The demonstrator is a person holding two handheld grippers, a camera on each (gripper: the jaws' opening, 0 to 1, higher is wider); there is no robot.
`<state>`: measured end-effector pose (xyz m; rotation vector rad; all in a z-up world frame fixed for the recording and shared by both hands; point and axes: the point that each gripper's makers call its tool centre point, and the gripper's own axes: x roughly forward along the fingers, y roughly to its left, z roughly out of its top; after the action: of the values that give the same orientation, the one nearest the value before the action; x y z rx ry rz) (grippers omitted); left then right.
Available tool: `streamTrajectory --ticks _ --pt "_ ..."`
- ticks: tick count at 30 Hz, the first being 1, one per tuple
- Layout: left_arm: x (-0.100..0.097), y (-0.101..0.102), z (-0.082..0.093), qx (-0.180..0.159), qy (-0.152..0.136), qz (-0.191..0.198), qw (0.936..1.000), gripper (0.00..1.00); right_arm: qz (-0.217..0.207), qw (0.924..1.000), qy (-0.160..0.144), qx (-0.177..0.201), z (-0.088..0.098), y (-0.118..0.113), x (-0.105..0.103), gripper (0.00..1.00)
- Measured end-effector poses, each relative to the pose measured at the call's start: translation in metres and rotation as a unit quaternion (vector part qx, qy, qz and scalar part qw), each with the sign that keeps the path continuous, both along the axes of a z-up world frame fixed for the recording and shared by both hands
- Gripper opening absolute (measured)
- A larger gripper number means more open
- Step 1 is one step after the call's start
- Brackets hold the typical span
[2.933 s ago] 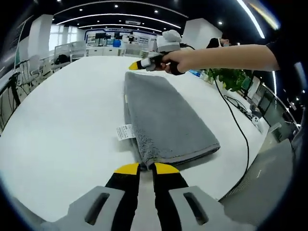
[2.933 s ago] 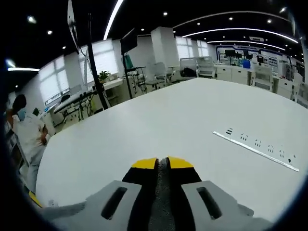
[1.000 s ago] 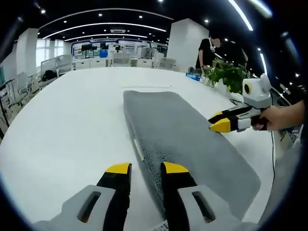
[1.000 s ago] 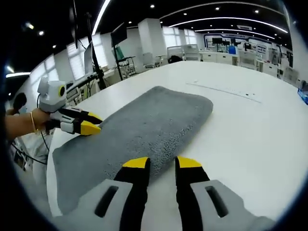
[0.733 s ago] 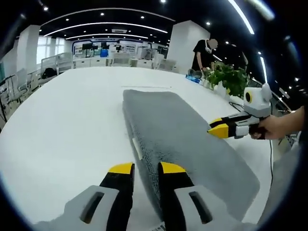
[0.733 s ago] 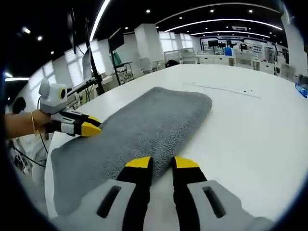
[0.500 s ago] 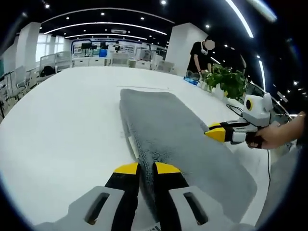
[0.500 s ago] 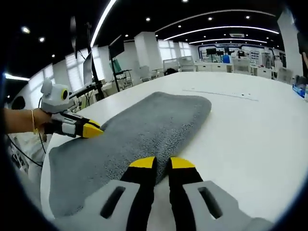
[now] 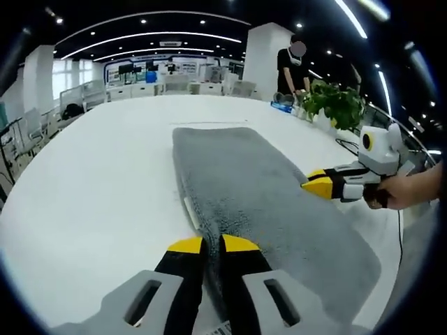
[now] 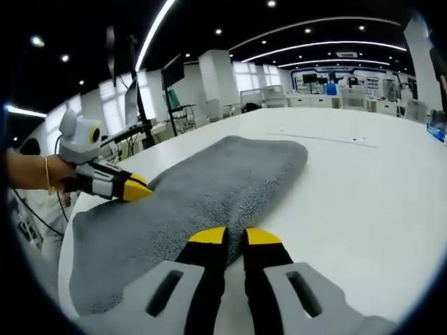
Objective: Fold the towel on the table until its edges align and the towel forms a compact rectangular stack.
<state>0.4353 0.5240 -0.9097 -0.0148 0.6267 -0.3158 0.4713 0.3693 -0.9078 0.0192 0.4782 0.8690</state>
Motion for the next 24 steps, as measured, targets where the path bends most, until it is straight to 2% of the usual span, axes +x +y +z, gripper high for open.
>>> streamTrajectory --ticks 3,6,10,16,24 --pt "0.0 -0.005 0.001 0.016 0.002 -0.006 0.9999 0.08 -0.001 1.0 0.0 0.0 0.0 -0.001 0.0 0.06" --pt "0.002 -0.008 0.001 0.018 0.008 -0.005 0.9998 0.08 0.0 1.0 -0.005 -0.008 0.0 -0.006 -0.001 0.06" --pt "0.004 -0.021 0.001 0.035 0.008 -0.019 0.9992 0.08 0.001 1.0 -0.004 -0.008 -0.001 -0.019 -0.001 0.06" --pt "0.007 -0.057 0.001 0.039 0.009 -0.057 0.9976 0.08 0.006 0.9995 -0.007 -0.03 -0.002 -0.054 0.002 0.06" --pt "0.015 -0.116 0.0 0.061 0.007 -0.127 0.99 0.07 -0.025 0.9988 -0.003 -0.041 -0.003 -0.116 0.001 0.06"
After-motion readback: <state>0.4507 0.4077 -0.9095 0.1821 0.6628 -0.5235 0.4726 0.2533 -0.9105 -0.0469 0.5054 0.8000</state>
